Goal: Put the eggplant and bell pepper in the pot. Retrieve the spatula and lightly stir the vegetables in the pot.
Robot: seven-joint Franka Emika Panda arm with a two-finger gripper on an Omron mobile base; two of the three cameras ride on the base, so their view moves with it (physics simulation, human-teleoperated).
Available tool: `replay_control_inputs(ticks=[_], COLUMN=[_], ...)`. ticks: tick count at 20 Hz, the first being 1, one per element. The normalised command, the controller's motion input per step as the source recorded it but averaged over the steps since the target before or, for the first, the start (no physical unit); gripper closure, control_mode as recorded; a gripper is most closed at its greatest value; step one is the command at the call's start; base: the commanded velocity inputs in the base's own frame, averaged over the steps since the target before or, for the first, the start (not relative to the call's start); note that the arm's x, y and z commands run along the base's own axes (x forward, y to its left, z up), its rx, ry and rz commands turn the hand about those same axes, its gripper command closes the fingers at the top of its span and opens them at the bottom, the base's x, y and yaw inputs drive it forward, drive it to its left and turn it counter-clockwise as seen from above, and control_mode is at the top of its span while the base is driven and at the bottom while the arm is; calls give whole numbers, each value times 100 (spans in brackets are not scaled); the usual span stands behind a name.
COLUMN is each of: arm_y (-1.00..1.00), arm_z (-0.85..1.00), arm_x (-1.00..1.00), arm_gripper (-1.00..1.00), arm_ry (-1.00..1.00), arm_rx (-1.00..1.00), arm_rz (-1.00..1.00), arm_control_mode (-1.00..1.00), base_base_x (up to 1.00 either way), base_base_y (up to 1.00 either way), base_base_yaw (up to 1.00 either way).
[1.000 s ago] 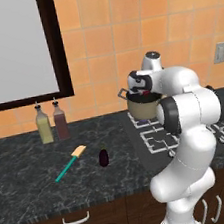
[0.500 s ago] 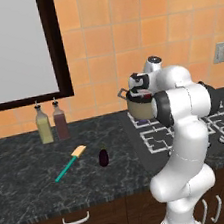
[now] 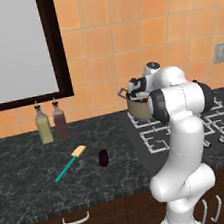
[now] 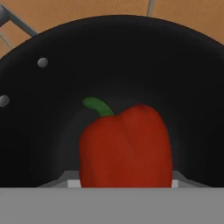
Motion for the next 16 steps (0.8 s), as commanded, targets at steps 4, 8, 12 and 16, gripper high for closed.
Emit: replay_control_inputs(ticks=[4,8,12,16], arm_y=[0,0,1,0], arm_z=[-11,1,13,52], arm_x=[12,0,0,-5], arm_gripper=[-100,-100,-100,-100], arm_ry=[0,0,0,-2], arm_rx=[0,0,0,2], arm_rz=[0,0,0,-1], arm_control_mode=[-100,-100,-100,-100], base_base_x=[0,0,0,0], base_base_y=[0,0,0,0], base_base_yaw=[0,0,0,0])
